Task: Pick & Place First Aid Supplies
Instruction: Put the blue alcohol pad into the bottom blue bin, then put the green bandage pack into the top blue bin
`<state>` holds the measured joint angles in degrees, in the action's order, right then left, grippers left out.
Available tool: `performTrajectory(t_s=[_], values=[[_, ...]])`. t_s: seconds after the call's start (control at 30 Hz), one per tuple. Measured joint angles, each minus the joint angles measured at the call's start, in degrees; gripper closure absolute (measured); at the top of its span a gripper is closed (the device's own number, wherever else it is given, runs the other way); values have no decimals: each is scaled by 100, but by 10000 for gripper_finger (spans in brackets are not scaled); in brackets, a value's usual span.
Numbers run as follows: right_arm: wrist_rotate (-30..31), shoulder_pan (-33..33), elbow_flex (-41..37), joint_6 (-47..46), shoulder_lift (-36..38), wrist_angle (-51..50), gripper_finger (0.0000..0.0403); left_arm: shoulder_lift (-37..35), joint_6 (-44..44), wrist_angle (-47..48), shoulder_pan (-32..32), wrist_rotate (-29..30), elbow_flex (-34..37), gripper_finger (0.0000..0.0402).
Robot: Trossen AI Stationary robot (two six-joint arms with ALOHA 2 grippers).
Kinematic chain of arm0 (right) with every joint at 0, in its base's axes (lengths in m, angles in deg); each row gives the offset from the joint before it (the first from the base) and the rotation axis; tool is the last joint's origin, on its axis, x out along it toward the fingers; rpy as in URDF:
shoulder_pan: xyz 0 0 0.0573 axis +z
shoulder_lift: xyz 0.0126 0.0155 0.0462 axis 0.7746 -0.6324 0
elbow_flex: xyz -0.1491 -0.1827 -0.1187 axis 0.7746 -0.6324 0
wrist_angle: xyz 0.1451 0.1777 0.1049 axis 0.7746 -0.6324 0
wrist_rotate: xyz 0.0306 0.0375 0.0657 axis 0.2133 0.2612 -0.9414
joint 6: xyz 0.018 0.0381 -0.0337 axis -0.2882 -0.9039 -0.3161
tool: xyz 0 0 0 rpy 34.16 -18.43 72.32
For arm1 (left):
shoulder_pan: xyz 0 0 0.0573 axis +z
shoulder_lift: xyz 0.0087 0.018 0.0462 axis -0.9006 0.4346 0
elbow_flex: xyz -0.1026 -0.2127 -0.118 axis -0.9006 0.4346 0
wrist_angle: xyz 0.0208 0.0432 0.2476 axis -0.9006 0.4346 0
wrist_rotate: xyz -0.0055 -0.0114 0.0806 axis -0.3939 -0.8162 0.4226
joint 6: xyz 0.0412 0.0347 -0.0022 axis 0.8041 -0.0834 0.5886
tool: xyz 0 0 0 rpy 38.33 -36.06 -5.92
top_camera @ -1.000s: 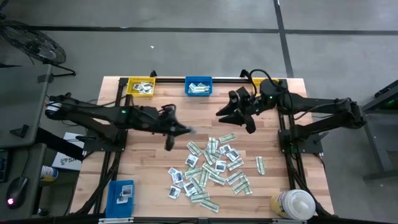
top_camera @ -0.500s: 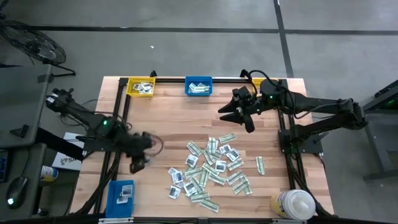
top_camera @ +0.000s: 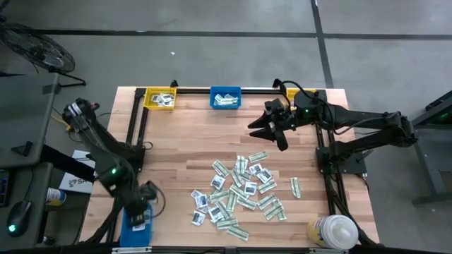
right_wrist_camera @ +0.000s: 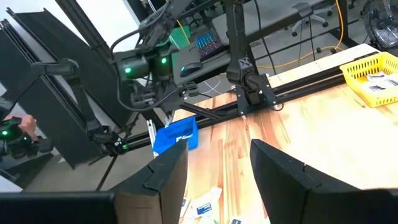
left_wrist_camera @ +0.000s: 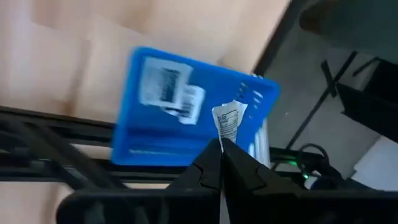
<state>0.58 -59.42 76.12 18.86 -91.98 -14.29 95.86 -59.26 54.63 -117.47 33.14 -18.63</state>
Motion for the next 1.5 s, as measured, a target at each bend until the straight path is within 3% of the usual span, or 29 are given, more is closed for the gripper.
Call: performTrajectory(t_s=[0.27, 0.83, 1.07, 1.33, 1.4, 1.5], values=[[0, 2, 0, 98, 0, -9, 233, 635, -768, -630, -616, 317, 0, 401], [-18, 7, 1, 305, -2, -272, 233, 1772, -1236, -679, -643, 225, 0, 394], [-24, 7, 1, 348, -2, -555, 233, 1813, -1305, -601, -643, 171, 0, 340], [-24, 7, 1, 476, -2, -955, 233, 1618, -1664, -293, -640, -500, 0, 299], [0, 7, 1, 493, -4, -1067, 233, 1439, -1900, -145, -640, -373, 0, 300], [199, 7, 1, 501, -4, -1230, 233, 1078, -2237, 174, -640, 277, 0, 303]])
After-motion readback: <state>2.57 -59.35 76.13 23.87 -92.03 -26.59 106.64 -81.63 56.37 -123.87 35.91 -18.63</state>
